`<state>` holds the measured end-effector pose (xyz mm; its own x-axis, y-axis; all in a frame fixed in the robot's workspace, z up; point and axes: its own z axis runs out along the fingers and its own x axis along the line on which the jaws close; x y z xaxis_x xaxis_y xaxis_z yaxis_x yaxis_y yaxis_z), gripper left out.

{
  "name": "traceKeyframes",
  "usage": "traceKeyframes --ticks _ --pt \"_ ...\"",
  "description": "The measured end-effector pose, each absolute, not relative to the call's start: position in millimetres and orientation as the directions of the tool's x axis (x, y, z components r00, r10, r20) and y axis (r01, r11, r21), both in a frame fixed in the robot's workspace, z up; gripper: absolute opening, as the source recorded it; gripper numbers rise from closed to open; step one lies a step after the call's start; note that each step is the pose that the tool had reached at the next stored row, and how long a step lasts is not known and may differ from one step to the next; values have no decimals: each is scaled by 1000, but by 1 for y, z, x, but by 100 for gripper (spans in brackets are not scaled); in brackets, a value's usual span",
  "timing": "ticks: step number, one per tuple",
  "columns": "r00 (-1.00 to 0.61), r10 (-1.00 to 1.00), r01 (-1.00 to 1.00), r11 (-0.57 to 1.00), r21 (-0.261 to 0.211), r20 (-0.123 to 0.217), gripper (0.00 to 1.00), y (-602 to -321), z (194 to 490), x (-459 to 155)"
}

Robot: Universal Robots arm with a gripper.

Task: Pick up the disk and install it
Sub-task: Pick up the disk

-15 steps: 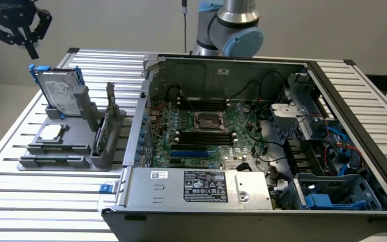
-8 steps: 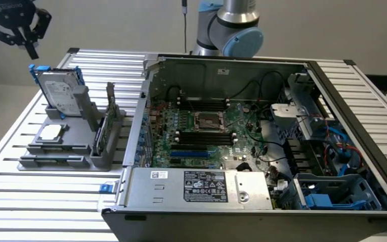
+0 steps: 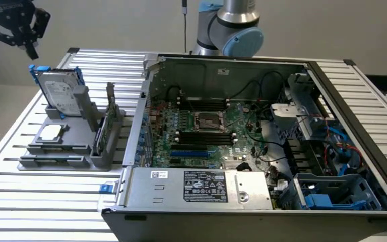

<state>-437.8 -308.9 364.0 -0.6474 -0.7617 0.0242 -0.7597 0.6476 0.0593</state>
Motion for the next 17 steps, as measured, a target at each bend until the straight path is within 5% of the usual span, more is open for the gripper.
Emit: traceKeyframes --ticks 17 --pt "-389 -921 -919 390 59 24 11 -308 364 -438"
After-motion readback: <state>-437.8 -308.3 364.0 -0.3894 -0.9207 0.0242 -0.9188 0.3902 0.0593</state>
